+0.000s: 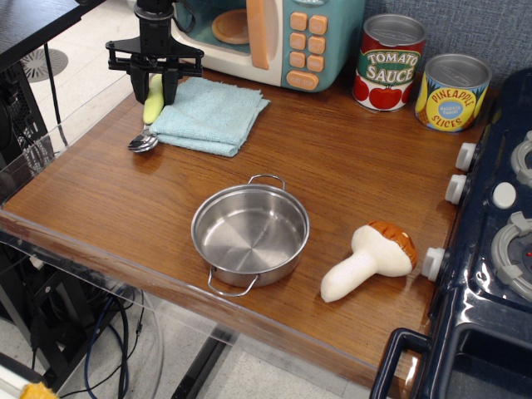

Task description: Pick up the spoon and place it in front of the tomato sauce next to the white utensil in the back right.

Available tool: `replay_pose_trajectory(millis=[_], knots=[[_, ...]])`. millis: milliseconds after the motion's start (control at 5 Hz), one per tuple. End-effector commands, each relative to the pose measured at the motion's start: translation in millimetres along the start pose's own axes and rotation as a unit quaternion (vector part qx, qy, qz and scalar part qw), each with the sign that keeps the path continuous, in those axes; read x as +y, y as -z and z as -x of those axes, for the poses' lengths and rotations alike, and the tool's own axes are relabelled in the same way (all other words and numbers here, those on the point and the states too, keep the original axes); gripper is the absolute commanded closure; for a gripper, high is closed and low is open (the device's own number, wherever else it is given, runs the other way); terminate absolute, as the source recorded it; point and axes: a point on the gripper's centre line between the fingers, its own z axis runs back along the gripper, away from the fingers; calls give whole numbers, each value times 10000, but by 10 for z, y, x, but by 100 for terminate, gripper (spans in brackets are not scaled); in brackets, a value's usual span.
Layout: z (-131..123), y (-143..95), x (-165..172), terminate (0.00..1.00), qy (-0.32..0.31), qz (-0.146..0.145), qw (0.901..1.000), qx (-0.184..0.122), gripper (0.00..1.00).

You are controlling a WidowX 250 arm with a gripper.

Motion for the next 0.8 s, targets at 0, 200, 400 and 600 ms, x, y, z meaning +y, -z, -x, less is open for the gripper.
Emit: replay_pose_trajectory(millis=[0,200,400,600], knots=[[-87,-541,33,0,-3,103,9977,-663,100],[-59,-863,8,0,67,214,9942,-1051,100],[7,-1158,43,0,22,240,9911,-1309,100],[99,-1342,12,0,73,385,9882,-1479,100]])
